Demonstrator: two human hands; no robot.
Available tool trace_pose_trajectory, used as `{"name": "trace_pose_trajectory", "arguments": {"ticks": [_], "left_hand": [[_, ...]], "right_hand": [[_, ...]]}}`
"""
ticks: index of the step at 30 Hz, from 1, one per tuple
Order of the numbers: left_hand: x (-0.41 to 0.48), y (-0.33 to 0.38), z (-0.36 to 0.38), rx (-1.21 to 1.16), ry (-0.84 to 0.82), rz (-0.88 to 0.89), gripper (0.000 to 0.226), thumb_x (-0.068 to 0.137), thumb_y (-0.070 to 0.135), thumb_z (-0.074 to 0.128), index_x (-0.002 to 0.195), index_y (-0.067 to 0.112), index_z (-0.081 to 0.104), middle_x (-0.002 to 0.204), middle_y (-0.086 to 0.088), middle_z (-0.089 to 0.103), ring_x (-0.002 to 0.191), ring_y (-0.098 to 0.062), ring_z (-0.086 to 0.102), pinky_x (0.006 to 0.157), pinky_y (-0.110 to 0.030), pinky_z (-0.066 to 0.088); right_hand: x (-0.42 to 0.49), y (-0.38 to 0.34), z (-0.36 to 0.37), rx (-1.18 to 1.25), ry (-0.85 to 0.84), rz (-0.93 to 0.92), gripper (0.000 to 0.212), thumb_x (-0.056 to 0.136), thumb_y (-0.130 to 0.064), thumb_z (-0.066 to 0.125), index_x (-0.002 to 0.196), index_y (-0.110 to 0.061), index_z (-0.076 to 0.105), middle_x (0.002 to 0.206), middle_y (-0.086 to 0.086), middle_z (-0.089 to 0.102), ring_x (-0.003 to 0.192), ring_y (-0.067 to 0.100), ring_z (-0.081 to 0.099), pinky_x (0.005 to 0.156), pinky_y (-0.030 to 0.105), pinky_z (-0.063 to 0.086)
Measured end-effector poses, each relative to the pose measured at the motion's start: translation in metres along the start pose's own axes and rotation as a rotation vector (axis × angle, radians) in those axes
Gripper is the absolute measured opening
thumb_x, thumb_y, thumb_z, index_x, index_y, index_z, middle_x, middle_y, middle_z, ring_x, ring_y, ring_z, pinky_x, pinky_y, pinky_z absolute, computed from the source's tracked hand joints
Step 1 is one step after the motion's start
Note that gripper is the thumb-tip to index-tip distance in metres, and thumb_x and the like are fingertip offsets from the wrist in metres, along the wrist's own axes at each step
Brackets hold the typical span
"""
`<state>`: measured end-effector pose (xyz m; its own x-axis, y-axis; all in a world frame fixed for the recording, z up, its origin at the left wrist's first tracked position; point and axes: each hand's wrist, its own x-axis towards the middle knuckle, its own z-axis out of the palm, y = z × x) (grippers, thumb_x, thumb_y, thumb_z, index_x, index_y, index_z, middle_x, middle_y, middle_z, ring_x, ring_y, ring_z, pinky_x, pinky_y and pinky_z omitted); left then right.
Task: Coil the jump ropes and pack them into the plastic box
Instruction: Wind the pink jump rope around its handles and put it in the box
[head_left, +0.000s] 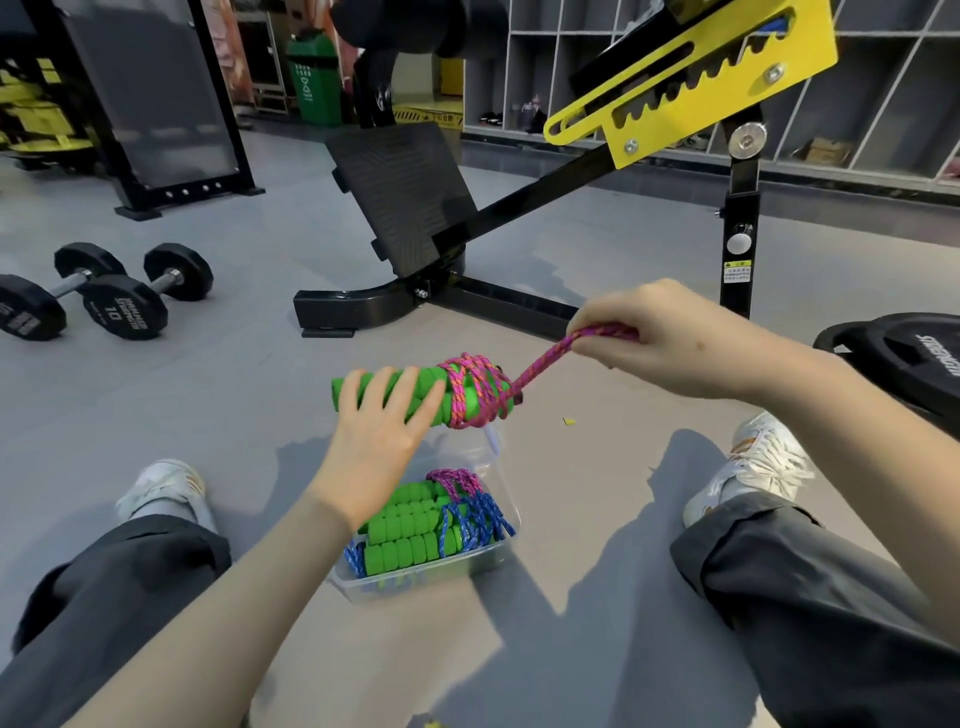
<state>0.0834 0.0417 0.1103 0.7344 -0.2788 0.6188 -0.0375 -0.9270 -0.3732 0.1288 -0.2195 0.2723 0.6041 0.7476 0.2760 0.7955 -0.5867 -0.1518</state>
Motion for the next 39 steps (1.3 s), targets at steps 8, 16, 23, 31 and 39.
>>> {"name": "trace_pose_trajectory", "arguments": {"ticks": [8,16,23,31,39], "left_hand": [[0.008,0.033,-0.03,-0.245,0.271,0.301,0.052,0.093,-0.009,0.015,0.13,0.01,0.047,0.126,-0.017,0.045,0.112,-0.035,0.048,0.096,-0.052,0.037],[0.018,0.041,-0.049,-0.274,0.49,0.177,0.054,0.079,-0.006,0.06,0.129,0.013,0.051,0.13,-0.015,0.046,0.114,-0.034,0.049,0.101,-0.048,0.033],[0.019,0.033,-0.038,-0.218,0.417,0.015,0.061,0.073,-0.006,0.067,0.129,0.011,0.051,0.127,-0.018,0.053,0.11,-0.036,0.051,0.095,-0.051,0.037],[0.015,0.017,-0.019,-0.133,0.273,-0.12,0.068,0.066,-0.007,0.073,0.128,0.01,0.051,0.122,-0.021,0.058,0.109,-0.037,0.049,0.094,-0.051,0.034],[0.01,0.007,-0.01,-0.011,0.126,-0.14,0.078,0.054,-0.008,0.077,0.127,0.006,0.056,0.12,-0.022,0.056,0.105,-0.038,0.048,0.091,-0.051,0.033]], "right_hand": [[0.001,0.035,0.023,0.409,0.16,0.199,0.014,0.09,-0.018,0.06,0.094,-0.009,0.07,0.08,0.001,0.067,0.068,0.004,0.059,0.063,0.014,0.049],[-0.011,0.025,0.057,1.064,-0.018,0.459,0.021,0.095,0.002,0.042,0.083,-0.001,0.059,0.037,-0.007,0.049,0.029,-0.001,0.04,0.033,0.008,0.031],[-0.014,0.007,0.105,1.458,-0.078,0.647,0.038,0.1,-0.005,0.031,0.063,-0.013,0.038,0.045,-0.004,0.033,0.043,0.014,0.054,0.083,0.045,0.051],[-0.018,-0.037,0.127,1.76,0.064,0.803,0.022,0.098,-0.026,0.044,0.091,-0.009,0.057,0.044,-0.005,0.032,0.032,0.007,0.028,0.039,0.02,0.039],[-0.022,-0.053,0.117,0.931,0.042,0.568,0.017,0.097,-0.011,0.043,0.087,0.001,0.05,0.063,0.009,0.039,0.036,0.011,0.035,0.039,0.023,0.033]]}}
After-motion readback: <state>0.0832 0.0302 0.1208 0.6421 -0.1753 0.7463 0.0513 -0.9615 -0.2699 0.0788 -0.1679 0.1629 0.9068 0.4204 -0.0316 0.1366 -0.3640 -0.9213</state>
